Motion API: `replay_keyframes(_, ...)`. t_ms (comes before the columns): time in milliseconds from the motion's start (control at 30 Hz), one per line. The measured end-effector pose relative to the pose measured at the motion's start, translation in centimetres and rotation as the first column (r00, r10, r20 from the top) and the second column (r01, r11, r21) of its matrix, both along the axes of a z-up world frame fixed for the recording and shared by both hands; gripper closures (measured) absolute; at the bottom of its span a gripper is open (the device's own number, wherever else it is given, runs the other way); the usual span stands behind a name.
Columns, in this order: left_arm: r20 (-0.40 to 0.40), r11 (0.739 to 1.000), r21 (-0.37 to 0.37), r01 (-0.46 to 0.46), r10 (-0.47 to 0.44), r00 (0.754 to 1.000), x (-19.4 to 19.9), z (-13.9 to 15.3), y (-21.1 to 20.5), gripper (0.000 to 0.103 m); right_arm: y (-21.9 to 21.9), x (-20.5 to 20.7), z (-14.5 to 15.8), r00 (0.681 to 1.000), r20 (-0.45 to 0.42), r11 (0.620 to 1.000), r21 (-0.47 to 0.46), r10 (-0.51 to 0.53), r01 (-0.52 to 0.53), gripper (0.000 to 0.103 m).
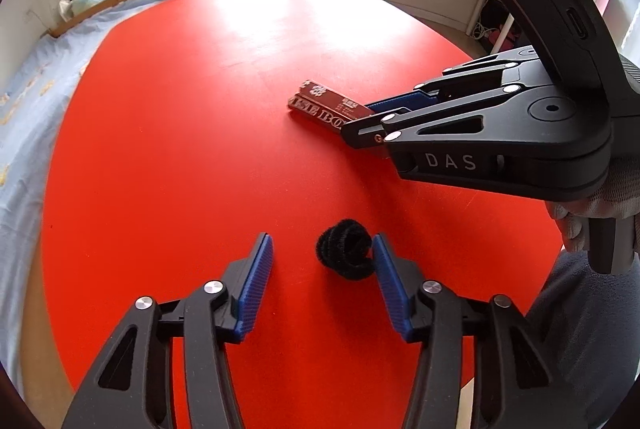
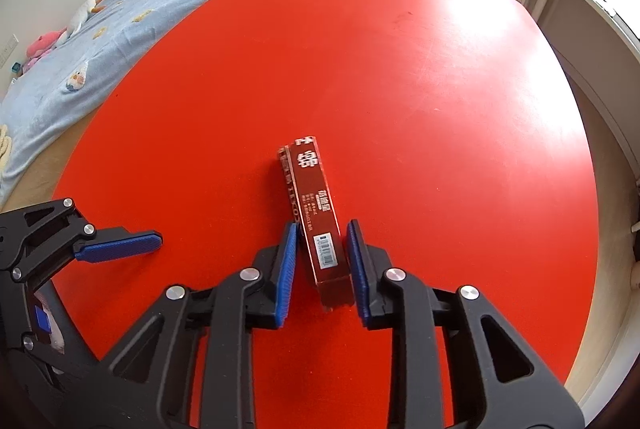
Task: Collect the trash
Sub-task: 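Grasp the black disc with the left gripper while the right grasps the red box, then carry the disc and red box over the wastebasket and release both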
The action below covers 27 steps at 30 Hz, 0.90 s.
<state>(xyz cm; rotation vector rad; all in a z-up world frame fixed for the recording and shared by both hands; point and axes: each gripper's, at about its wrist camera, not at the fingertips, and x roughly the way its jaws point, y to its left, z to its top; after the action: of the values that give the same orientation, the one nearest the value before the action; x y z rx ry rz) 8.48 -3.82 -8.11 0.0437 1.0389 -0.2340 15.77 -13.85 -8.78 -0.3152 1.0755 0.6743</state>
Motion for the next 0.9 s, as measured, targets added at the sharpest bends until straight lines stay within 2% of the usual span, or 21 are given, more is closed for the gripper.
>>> replay_keyframes(33,-0.003,1.0,-0.001,0.001,-0.001,1.0,0.0,0.0,0.0,0.064,-0.1,-0.1,0.0,1.0,-0.002,1.0,0.003,0.002,-0.002,0.088)
replay_keyframes(100,-0.009,1.0,-0.001,0.003,-0.003,1.0,0.1,0.1,0.0,0.079,-0.1,-0.2,0.0,1.0,-0.006,1.0,0.011,0.005,-0.005,0.088)
replay_keyframes(133,-0.011,1.0,-0.003,0.001,-0.001,1.0,0.0,0.2,0.1,0.08,-0.2,-0.2,0.0,1.0,-0.011,1.0,0.019,0.005,-0.004,0.088)
replay_keyframes(533,-0.011,0.999,-0.02,-0.026,0.026,1.0,0.3,0.9,0.7,0.082,-1.7,-0.9,1.0,1.0,-0.01,0.999,0.049,-0.018,0.019,0.088)
replay_keyframes(900,0.027,0.999,-0.031,-0.031,0.032,0.999,-1.3,4.2,0.8,0.082,-4.2,-4.1,4.3,0.999,0.035,0.997,0.077,-0.031,0.029,0.088)
